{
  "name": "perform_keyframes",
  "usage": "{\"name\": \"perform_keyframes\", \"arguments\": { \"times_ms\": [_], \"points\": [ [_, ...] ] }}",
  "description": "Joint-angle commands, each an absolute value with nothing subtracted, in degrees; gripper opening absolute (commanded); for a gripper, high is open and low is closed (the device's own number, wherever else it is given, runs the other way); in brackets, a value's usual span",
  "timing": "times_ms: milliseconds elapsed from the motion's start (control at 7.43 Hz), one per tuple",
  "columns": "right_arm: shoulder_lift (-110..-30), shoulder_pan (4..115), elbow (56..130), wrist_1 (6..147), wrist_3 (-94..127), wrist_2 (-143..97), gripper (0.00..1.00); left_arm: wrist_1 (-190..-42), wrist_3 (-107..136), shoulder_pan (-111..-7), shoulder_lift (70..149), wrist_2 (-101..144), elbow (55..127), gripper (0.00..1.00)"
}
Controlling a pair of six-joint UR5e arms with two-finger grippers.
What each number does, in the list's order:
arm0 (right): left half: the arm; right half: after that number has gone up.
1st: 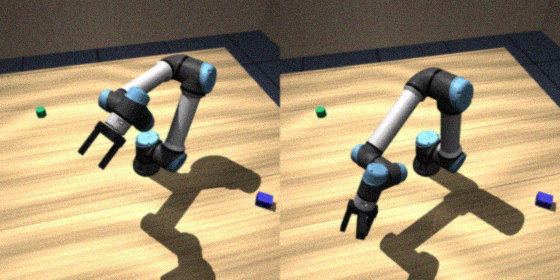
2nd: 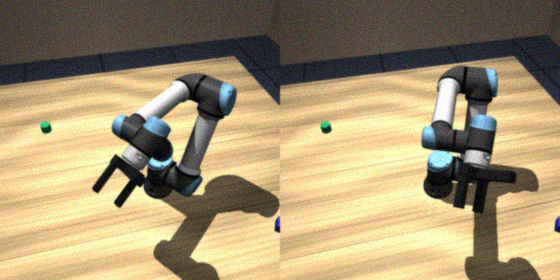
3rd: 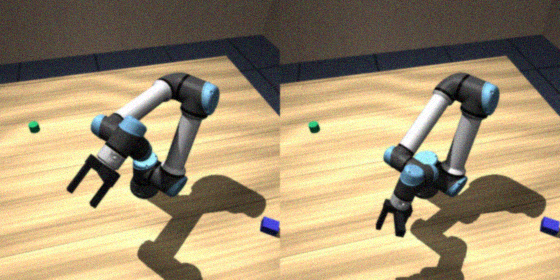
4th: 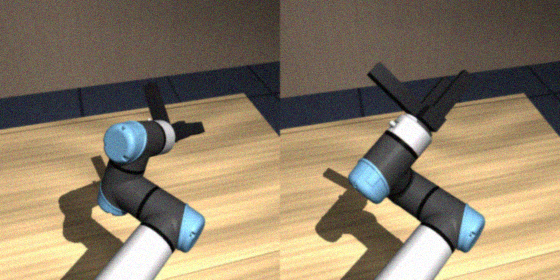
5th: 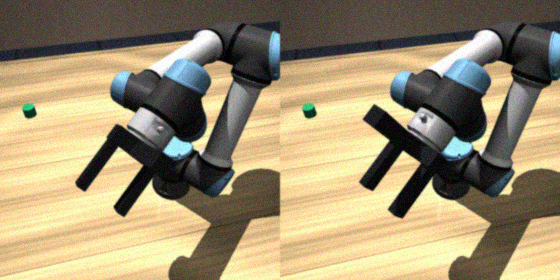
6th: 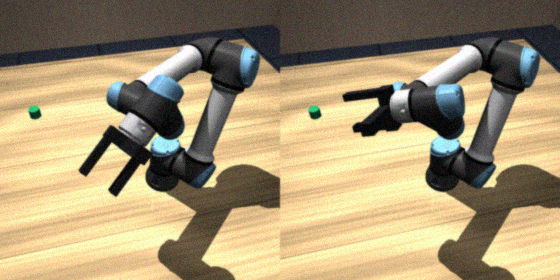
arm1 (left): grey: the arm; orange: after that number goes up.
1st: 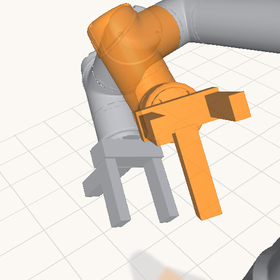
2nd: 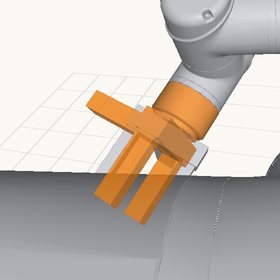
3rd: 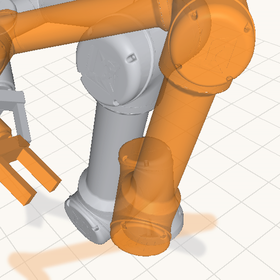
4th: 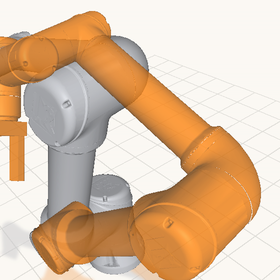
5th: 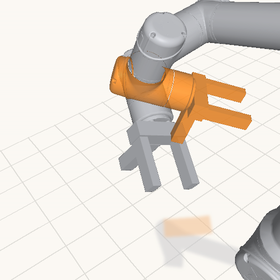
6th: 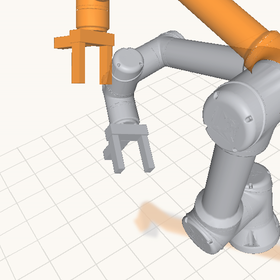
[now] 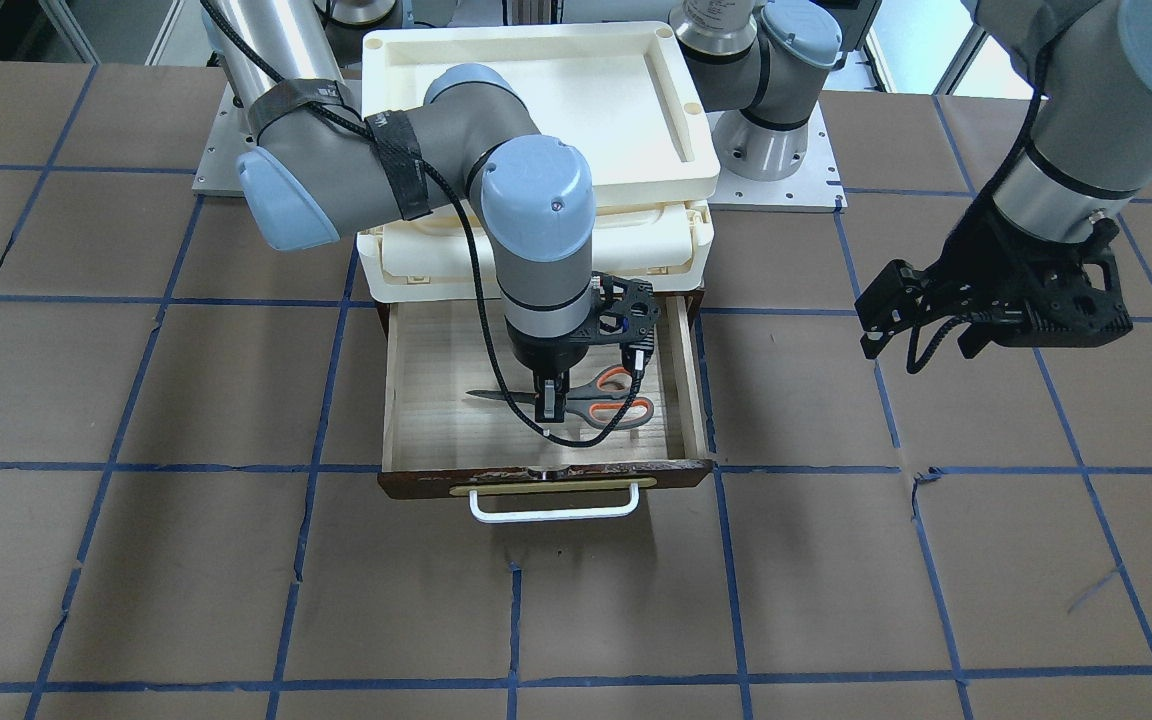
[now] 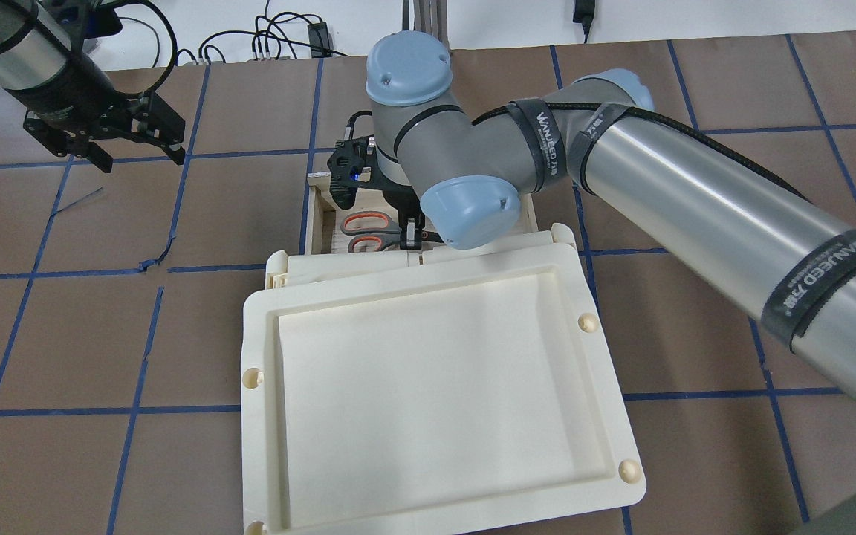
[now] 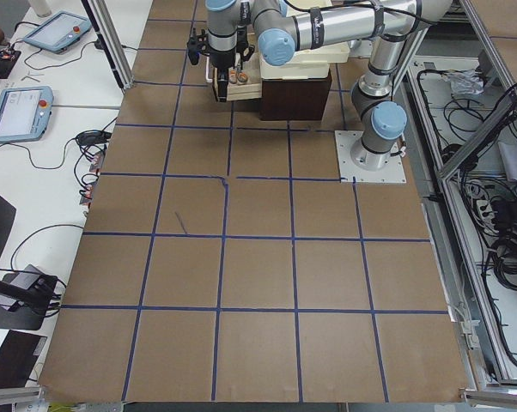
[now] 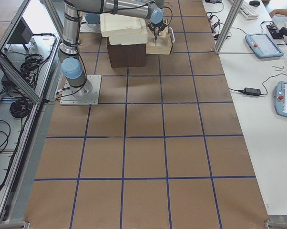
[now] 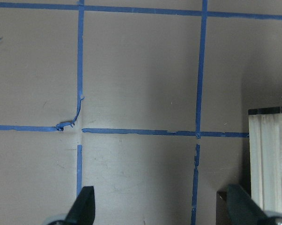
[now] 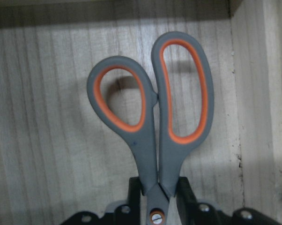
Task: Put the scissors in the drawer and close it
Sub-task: 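Lower the scissors into the drawer and open the right gripper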
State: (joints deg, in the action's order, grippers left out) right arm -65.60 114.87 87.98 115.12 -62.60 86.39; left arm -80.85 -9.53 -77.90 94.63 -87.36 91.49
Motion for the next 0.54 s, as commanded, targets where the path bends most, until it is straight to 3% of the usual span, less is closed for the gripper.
{"name": "perform_keyframes", "arguments": {
  "times_ms": [0,404],
  "points": [
    [-66.18,114.87,87.54,115.05,-62.49,85.69,0.99,-80.6,-9.4,-77.87,94.92,-87.36,91.58,1.0],
    [-66.97,111.9,79.74,111.73,-59.7,85.96,0.98,-82.96,-9.31,-77.87,101.14,-84.55,82.38,1.0]
  ]
}}
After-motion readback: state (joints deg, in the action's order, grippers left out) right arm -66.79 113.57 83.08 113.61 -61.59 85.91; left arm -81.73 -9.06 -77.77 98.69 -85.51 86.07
